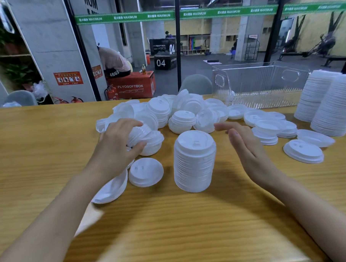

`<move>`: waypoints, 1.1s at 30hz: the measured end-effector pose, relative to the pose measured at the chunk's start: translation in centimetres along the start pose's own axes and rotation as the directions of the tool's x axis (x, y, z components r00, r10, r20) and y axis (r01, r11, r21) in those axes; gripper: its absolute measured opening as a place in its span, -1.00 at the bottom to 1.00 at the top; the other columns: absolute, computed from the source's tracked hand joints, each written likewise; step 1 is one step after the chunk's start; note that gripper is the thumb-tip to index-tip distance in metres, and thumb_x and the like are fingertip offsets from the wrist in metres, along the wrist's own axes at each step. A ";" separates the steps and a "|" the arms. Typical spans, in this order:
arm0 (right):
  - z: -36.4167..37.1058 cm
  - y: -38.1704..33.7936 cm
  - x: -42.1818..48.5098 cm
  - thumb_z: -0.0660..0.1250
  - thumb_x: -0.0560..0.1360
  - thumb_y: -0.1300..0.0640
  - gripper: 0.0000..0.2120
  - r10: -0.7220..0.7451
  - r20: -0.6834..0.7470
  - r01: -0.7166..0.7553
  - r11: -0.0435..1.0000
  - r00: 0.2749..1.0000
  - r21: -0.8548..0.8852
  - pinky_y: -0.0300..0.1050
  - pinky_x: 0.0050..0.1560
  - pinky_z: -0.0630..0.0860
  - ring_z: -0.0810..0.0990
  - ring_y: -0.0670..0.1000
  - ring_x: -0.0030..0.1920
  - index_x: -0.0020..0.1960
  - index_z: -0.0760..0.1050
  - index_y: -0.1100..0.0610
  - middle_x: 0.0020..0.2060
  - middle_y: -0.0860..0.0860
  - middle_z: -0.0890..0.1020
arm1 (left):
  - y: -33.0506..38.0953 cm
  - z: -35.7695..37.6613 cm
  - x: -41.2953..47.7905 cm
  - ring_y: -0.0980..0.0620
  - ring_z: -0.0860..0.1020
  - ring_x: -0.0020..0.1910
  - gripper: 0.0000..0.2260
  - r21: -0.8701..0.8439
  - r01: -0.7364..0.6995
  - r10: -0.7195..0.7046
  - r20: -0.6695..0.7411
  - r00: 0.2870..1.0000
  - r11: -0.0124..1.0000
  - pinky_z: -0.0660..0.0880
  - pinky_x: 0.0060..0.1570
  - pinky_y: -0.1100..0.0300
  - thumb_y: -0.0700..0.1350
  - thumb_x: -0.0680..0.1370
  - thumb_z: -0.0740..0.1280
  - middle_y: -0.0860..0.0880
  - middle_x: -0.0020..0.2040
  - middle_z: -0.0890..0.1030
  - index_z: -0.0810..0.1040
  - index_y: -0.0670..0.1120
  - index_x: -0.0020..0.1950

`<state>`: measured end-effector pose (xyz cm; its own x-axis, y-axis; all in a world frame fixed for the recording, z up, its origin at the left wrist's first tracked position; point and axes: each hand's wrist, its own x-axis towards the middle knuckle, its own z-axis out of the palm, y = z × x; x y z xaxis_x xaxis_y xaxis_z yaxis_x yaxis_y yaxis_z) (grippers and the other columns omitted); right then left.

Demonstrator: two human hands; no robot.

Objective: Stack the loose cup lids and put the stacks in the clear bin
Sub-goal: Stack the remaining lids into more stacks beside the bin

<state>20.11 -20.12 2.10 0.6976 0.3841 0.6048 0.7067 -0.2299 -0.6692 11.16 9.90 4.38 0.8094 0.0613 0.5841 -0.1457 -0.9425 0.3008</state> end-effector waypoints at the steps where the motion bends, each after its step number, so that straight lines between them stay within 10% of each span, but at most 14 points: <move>1: 0.1 0.3 0.0 -0.03 0.60 -0.22 -0.63 0.005 -0.010 -0.005 1.000 1.000 -0.003 0.01 0.31 0.37 0.46 -0.01 0.27 0.25 0.46 -0.21 0.14 -0.26 0.57 | -0.4 0.1 0.3 -0.08 0.42 0.29 -0.62 0.022 0.035 -0.036 0.016 0.999 0.999 0.33 0.27 -0.11 0.06 0.54 0.38 0.04 0.30 0.50 0.48 -0.04 0.31; 14: 0.1 2.0 0.1 -0.08 0.56 -0.42 -0.49 0.068 0.014 -0.068 0.997 0.998 0.026 0.04 0.29 0.40 0.51 -0.04 0.23 0.22 0.48 -0.21 0.07 -0.16 0.62 | -1.8 2.3 1.7 -0.14 0.35 0.31 -0.56 -0.041 0.262 -0.261 0.025 0.965 0.964 0.31 0.30 -0.03 -0.03 0.57 0.35 -0.10 0.33 0.45 0.40 -0.05 0.44; 20: 0.2 2.3 0.2 -0.07 0.56 -0.39 -0.51 0.088 0.027 -0.090 0.995 0.996 0.040 -0.09 0.23 0.40 0.53 -0.10 0.18 0.19 0.49 -0.20 0.03 -0.20 0.63 | -1.7 1.8 1.2 0.15 0.36 -0.24 -0.82 -0.273 0.245 -0.219 0.123 0.968 0.930 0.36 -0.18 0.56 -0.04 0.64 0.23 -0.09 -0.02 0.45 0.39 0.15 0.23; 24: 0.0 2.2 0.1 -0.04 0.56 -0.29 -0.55 0.100 0.051 -0.101 0.995 0.994 0.027 -0.21 0.18 0.40 0.53 -0.15 0.15 0.19 0.51 -0.14 0.04 -0.14 0.63 | -1.3 1.6 1.1 0.12 0.50 -0.22 -0.84 -0.379 0.313 -0.275 0.153 0.949 0.871 0.40 -0.30 0.41 -0.06 0.65 0.22 -0.18 -0.04 0.56 0.41 0.07 0.23; 28: -0.2 3.0 0.1 0.02 0.52 -0.28 -0.51 0.109 0.161 -0.080 0.981 0.981 -0.177 -0.06 0.10 0.42 0.52 -0.11 0.12 0.20 0.53 -0.04 0.06 -0.11 0.63 | -1.4 1.5 1.1 0.11 0.51 0.10 -0.72 -0.394 0.399 -0.350 0.193 0.917 0.828 0.41 0.02 0.29 -0.03 0.61 0.31 0.06 0.12 0.51 0.42 0.03 0.31; 33: -0.4 2.1 -0.3 0.04 0.54 -0.25 -0.57 0.091 0.123 -0.082 0.994 0.988 -0.076 -0.06 0.20 0.44 0.49 -0.14 0.17 0.26 0.48 -0.11 0.11 -0.21 0.59 | -1.7 1.9 1.2 0.12 0.56 -0.05 -0.76 -0.393 0.452 -0.387 0.236 0.891 0.801 0.42 -0.15 0.30 0.00 0.65 0.22 0.01 0.01 0.59 0.45 -0.02 0.29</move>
<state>21.41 -21.03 0.69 0.7394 0.4689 0.4831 0.6538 -0.3285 -0.6817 13.41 10.96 3.13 0.9121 0.3418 0.2264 0.0251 -0.5978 0.8012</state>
